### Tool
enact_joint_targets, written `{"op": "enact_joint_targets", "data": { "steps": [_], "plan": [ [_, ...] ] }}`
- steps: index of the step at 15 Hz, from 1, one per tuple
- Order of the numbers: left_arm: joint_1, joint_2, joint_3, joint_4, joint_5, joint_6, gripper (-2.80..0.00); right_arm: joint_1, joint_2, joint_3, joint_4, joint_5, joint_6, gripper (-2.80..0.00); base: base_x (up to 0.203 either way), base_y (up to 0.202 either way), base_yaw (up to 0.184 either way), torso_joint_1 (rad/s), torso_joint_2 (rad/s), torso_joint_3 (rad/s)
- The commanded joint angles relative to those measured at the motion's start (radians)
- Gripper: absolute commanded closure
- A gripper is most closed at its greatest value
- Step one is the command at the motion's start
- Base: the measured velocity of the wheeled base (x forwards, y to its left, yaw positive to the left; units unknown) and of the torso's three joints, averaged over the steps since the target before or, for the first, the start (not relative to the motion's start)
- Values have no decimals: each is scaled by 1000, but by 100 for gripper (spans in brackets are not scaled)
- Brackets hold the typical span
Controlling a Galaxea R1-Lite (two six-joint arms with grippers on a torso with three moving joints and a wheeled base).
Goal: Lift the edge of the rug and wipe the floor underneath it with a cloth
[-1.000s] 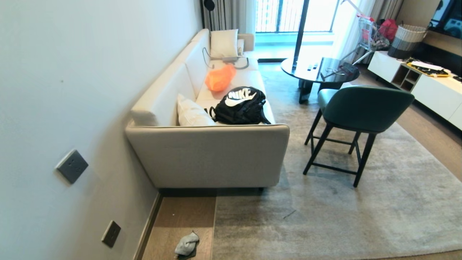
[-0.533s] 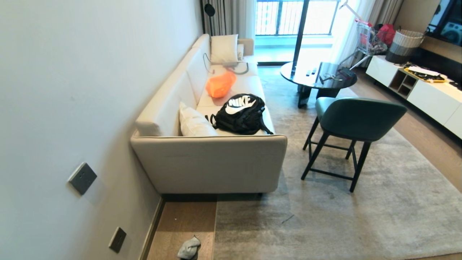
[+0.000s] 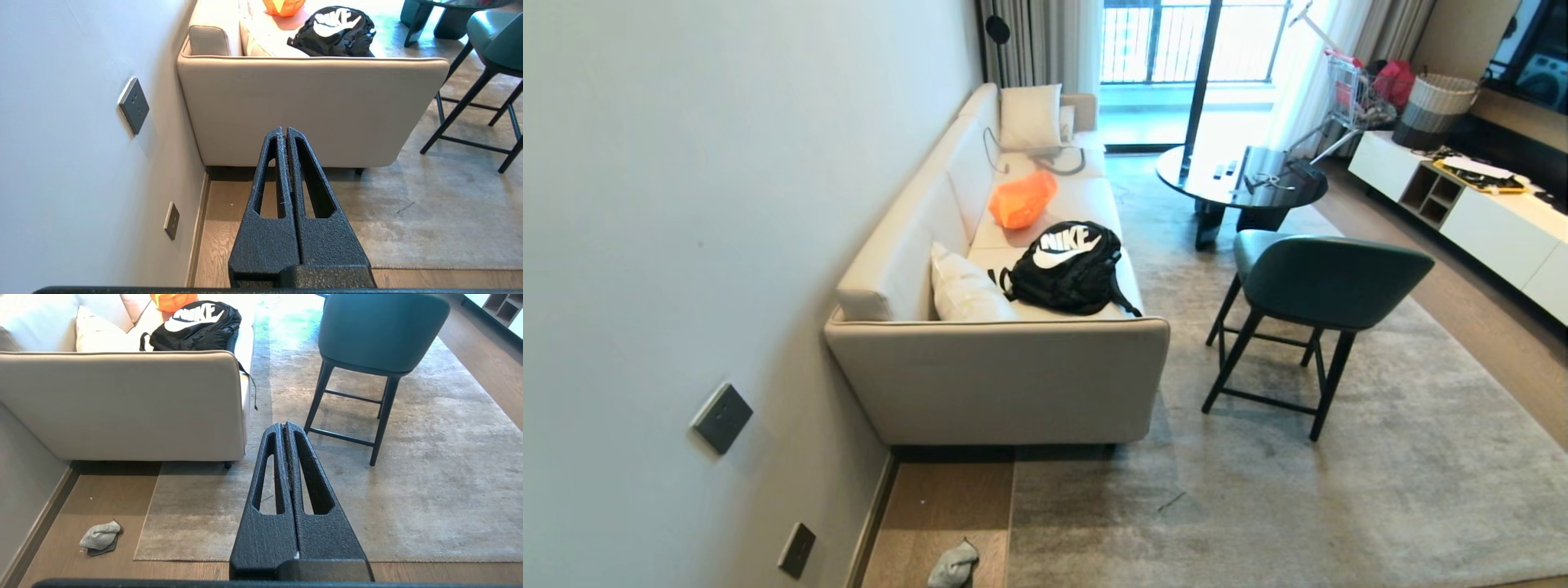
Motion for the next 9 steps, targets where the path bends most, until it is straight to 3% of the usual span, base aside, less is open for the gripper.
{"op": "enact_joint_targets", "data": {
  "steps": [1, 3, 9],
  "plan": [
    [0, 0, 0, 0, 0, 0, 0, 0, 1, 0, -1, 0, -1, 0, 0, 0, 0, 154, -335, -189],
    [0, 0, 0, 0, 0, 0, 0, 0, 1, 0, -1, 2, -1, 0, 0, 0, 0, 145, -327, -190],
    [0, 0, 0, 0, 0, 0, 0, 0, 1, 0, -1, 0, 7, 0, 0, 0, 0, 8, -13, -9]
  ]
}}
